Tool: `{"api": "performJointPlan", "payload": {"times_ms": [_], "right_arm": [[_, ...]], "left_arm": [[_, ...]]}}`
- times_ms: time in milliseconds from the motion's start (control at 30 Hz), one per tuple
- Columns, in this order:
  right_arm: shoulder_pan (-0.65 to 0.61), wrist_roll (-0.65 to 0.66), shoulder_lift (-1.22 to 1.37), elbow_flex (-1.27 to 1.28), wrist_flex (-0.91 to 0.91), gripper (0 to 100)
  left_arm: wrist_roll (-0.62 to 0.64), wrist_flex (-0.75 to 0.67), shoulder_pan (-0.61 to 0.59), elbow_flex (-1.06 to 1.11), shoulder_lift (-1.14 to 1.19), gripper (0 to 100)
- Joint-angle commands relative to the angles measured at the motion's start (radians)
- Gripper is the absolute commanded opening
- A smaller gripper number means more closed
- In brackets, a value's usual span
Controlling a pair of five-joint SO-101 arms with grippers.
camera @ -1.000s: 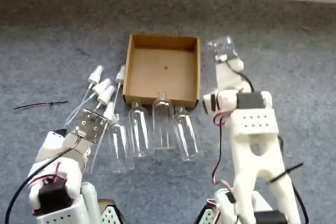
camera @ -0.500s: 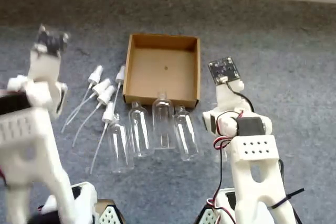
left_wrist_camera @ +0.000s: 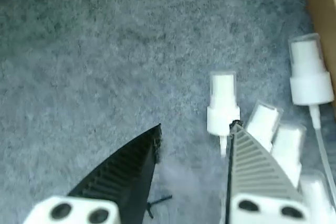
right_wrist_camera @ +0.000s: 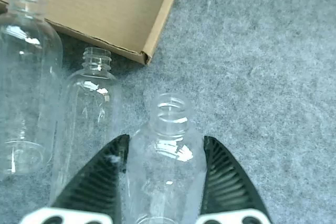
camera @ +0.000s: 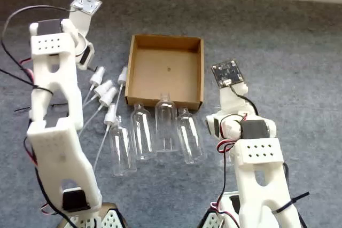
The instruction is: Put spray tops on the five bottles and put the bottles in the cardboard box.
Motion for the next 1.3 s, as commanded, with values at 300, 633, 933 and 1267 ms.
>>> {"api": "performJointPlan", "payload": {"times_ms": [300,633,933,1267], "right_arm": [[-0.010,-0.014,-0.021,-0.007,-0.012,0.5],[-0.010,-0.012,-0.019,-0.005,-0.010,0.5],[-0.010,-0.008,-0.027,-0.005,0.016,0.5],[-0.010,-0.008,-0.027,-0.007,0.012,0.5]], "left_arm": [[0.018,0.161,0.065,-0.657,0.455,19],[0.031,0.272,0.074,-0.776,0.579,15],[0.032,0.270,0.050,-0.796,0.636,5],[0.112,0.296,-0.004,-0.914,0.403,0]]}}
